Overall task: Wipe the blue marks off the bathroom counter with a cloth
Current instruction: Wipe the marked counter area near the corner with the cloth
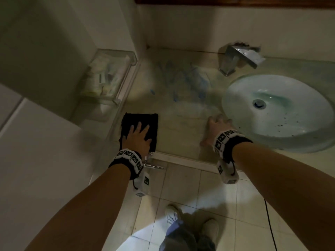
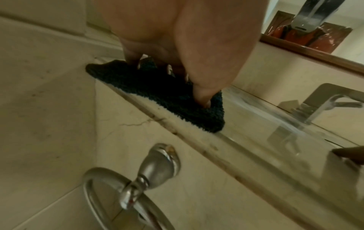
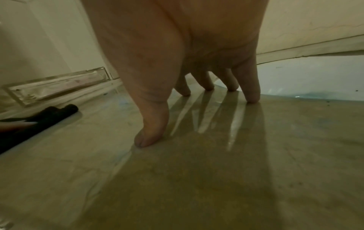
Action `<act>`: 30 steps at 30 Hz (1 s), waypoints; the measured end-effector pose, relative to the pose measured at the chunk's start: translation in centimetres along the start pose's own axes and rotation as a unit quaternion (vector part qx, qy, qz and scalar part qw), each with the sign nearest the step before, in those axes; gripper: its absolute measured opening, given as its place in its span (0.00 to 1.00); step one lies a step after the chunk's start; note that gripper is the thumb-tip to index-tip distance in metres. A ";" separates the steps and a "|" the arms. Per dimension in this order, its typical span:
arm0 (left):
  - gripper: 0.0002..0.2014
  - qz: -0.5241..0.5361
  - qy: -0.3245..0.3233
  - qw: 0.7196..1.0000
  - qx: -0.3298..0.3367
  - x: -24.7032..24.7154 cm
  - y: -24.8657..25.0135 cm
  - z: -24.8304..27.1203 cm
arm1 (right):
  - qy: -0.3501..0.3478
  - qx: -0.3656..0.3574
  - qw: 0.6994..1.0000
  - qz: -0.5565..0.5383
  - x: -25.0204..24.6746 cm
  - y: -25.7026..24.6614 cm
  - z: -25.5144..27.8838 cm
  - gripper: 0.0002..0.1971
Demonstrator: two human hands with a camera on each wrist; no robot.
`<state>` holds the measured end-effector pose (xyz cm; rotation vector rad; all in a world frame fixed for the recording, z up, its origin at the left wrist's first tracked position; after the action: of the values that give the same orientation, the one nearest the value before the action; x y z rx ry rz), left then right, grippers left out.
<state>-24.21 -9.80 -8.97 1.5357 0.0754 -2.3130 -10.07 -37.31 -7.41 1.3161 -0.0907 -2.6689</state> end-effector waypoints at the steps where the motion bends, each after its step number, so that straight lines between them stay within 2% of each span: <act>1: 0.30 0.000 0.001 1.000 -0.004 -0.1 -0.7 -0.1 | -0.003 0.004 1.000 -0.001 0.0 0.0 0.0 0.57; 12: 0.31 -0.021 -0.036 0.999 -0.024 -0.7 -1.6 -1.6 | -0.018 0.001 0.999 -0.039 0.3 1.0 -0.6 0.65; 17: 0.31 -0.029 -0.041 0.999 -0.021 -1.1 -1.1 -1.8 | -0.029 0.028 0.997 -0.061 0.0 1.8 -0.7 0.69; 21: 0.30 -0.042 -0.039 0.998 -0.025 -1.4 0.0 -2.0 | -0.020 0.029 0.997 -0.068 0.0 1.9 -0.4 0.69; 27: 0.29 -0.062 -0.037 0.997 0.041 -0.1 6.5 -1.0 | 0.008 0.026 0.998 -0.057 -0.1 1.6 0.5 0.64; 30: 0.30 -0.054 -0.040 0.997 0.048 0.3 7.4 -0.9 | 0.012 0.011 0.999 -0.040 -0.2 1.2 0.8 0.60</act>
<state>-21.07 -16.58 -8.47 1.5169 0.0267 -2.4935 -10.45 -38.49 -6.65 1.3861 -0.0650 -2.7248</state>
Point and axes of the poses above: each hand's wrist, its own z-axis away from the middle knuckle, its own x-axis out of the palm, y = z × x, the point moved 7 cm from there along -z, towards the middle knuckle, and after that the axes turned 11 degrees about x, right-handed, at the moved point
